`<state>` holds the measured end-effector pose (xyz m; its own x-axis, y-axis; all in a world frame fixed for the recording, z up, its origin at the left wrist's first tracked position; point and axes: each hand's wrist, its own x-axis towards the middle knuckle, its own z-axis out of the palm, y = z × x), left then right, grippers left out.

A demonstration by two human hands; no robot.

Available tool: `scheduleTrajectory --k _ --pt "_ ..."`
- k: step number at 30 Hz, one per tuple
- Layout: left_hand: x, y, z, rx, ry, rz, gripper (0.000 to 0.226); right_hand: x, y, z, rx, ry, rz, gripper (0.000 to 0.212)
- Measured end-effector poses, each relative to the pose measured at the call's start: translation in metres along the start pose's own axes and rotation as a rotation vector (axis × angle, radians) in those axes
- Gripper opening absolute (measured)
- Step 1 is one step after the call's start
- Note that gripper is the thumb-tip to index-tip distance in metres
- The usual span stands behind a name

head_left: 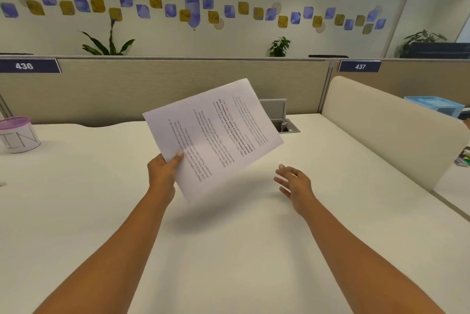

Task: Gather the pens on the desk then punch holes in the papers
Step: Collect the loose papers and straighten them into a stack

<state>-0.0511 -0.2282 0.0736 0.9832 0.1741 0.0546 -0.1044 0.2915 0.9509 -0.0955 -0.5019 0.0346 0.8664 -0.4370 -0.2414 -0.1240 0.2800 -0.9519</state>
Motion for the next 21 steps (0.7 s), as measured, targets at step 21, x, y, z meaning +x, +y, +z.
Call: scheduleTrajectory --k 21 --pt "0.019 0.016 0.000 0.123 -0.068 -0.141 0.037 -0.004 -0.049 0.047 -0.255 -0.091 -0.359 0.030"
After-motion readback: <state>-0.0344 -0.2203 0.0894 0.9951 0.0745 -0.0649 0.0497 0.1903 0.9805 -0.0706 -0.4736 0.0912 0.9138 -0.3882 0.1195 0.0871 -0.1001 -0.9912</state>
